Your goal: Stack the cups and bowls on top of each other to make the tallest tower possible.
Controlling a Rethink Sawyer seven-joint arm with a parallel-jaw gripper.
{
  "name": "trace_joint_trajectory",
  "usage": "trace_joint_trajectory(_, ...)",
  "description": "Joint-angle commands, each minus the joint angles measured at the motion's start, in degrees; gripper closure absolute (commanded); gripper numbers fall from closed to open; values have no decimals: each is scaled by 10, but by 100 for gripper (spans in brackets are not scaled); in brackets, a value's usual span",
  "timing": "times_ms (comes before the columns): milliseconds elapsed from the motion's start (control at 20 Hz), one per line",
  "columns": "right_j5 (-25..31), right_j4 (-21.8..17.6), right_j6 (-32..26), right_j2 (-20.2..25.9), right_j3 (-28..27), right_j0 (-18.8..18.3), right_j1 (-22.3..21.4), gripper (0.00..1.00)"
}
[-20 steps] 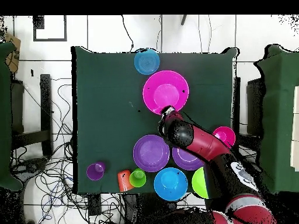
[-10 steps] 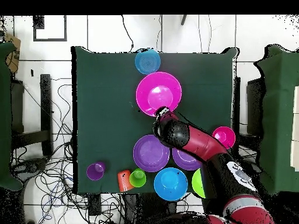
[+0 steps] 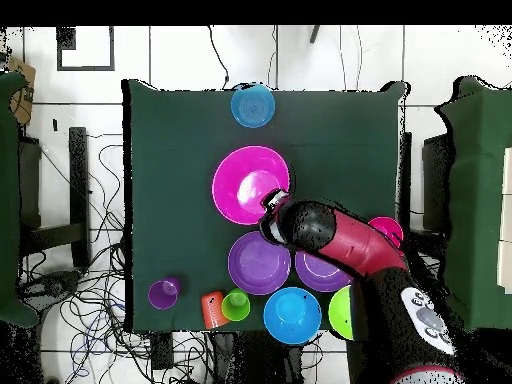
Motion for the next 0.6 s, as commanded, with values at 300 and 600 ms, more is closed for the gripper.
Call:
trace_joint_trajectory(300,34,10,21,31,-116,-14,36,100)
trace_joint_trajectory(600,-9,21,32,51,-147,-10,81,100)
